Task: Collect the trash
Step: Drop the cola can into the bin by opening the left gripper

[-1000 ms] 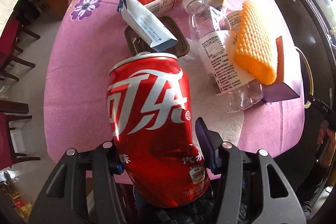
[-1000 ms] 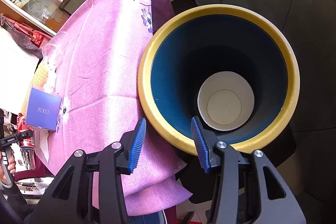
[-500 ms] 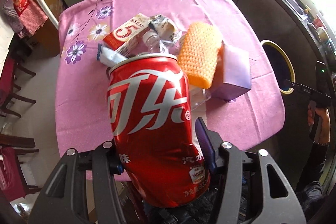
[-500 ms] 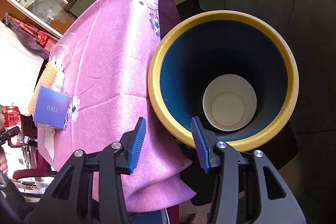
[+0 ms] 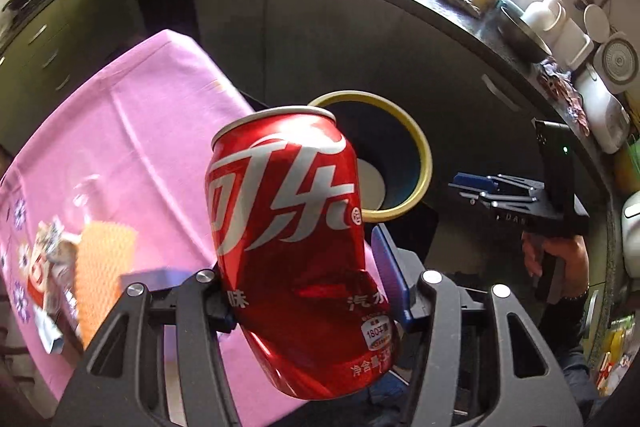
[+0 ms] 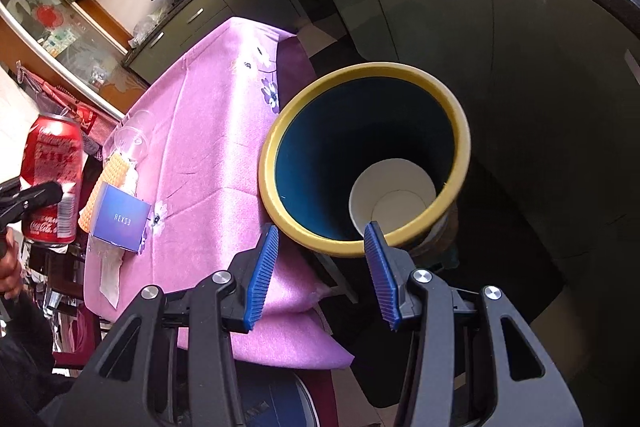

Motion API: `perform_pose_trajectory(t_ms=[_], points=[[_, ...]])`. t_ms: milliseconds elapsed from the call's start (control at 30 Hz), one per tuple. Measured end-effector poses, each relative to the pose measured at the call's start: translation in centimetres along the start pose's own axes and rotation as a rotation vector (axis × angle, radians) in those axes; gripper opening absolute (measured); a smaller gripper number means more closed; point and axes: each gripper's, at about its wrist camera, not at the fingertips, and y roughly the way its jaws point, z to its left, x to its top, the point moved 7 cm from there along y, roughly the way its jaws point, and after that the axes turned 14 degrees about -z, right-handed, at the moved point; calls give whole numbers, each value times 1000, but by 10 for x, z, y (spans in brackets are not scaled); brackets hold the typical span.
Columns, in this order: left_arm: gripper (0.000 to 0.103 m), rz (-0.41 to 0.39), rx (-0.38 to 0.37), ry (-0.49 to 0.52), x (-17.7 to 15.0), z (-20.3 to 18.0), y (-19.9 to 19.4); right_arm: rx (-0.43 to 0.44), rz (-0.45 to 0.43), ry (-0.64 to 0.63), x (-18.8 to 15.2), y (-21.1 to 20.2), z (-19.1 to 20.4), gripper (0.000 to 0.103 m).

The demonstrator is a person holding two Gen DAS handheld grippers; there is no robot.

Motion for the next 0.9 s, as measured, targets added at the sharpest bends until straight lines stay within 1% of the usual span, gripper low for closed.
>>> perform_pose_trajectory(t_ms=[100,233,367,467,500,533,567,633,733,833,900], points=[[53,33,-32,26,18,-28,52,-6,-8,36,-5,-6,-18,45],[53,99,-34,14,29,-46,121,-18,-4,84,-13,-7,-44,45],[53,134,-25,-1,28,-56,169,-27,4,123,-20,-6,-65,45],[53,169,-24,-12,24,-62,198,-24,11,141,-23,-5,-73,46],[55,174,-22,-16,22,-64,204,-22,11,145,-24,-4,-75,48],[61,170,-18,-17,22,-65,209,-23,11,147,-25,-4,-76,50],[64,162,-9,-19,22,-66,212,-21,11,149,-25,-4,-77,51],[65,141,0,-20,23,-67,212,-14,13,152,-26,-4,-77,51],[66,114,-6,-14,26,-67,198,-7,12,150,-27,-4,-78,51],[66,64,-34,-18,27,-66,162,1,10,147,-29,-3,-71,51],[66,14,-54,-29,29,-63,135,10,13,140,-29,-1,-66,51]])
